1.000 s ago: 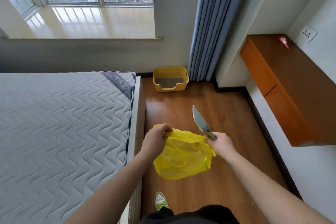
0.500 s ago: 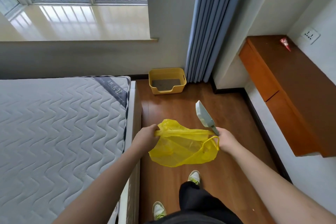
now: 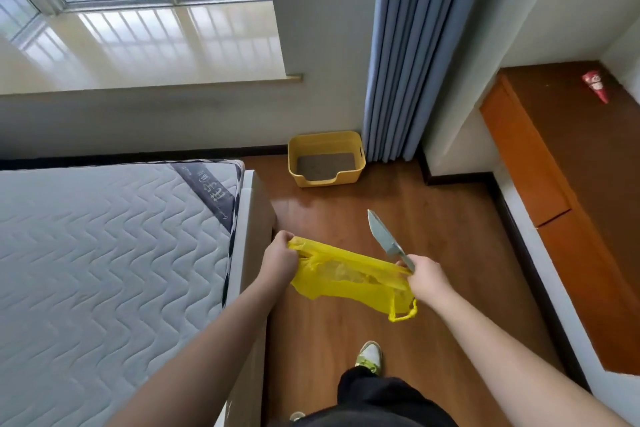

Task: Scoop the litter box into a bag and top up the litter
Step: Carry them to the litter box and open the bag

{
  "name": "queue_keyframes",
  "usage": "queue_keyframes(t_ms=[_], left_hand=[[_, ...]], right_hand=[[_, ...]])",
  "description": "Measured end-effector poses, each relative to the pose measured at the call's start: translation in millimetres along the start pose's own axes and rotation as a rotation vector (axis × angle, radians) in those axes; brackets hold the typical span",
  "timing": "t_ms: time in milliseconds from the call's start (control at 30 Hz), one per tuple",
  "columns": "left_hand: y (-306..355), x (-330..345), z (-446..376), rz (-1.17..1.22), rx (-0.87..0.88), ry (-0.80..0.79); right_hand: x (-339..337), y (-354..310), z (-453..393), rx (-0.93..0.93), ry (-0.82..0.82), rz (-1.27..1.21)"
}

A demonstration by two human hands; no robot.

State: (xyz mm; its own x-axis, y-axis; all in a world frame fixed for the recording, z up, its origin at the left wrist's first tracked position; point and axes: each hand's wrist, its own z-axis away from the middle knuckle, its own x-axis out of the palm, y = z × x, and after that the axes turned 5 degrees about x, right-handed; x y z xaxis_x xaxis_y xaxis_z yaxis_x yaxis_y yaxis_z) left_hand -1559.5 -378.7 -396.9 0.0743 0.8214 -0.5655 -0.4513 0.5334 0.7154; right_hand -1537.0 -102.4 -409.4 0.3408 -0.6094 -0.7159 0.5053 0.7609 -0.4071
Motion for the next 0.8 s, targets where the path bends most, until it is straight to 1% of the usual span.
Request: queue_keyframes(t_ms=[133, 233, 333, 400, 500, 567, 667, 800], left_hand=[[14, 0, -25, 0.05, 0.008, 0.027], [18, -2, -41, 0.02, 0.043, -0.011], [19, -8, -57, -0.107, 0.108, -0.05], [16, -13, -71, -0.246, 0.152, -0.085], [8, -20, -98, -0.433, 0.13, -0.136], [2, -25, -120, -0.501, 0.102, -0.148], [-3, -33, -151, -0.433, 0.075, -0.125], [-1, -44, -200, -0.19, 0.031, -0.161]], right_hand=[[-19, -8, -40, 0.056, -0.009, 0.051], [-26, -17, -65, 0.11, -0.029, -0.017], [-30, -35, -86, 0.12, -0.064, -0.174], [-30, -50, -99, 0.108, -0.071, -0.265], [-27, -75, -117, 0.097, -0.077, -0.365], [-22, -95, -130, 0.116, -0.101, -0.465], [-16, -126, -148, 0.164, -0.119, -0.565], [-3, -163, -179, 0.195, -0.163, -0.634]])
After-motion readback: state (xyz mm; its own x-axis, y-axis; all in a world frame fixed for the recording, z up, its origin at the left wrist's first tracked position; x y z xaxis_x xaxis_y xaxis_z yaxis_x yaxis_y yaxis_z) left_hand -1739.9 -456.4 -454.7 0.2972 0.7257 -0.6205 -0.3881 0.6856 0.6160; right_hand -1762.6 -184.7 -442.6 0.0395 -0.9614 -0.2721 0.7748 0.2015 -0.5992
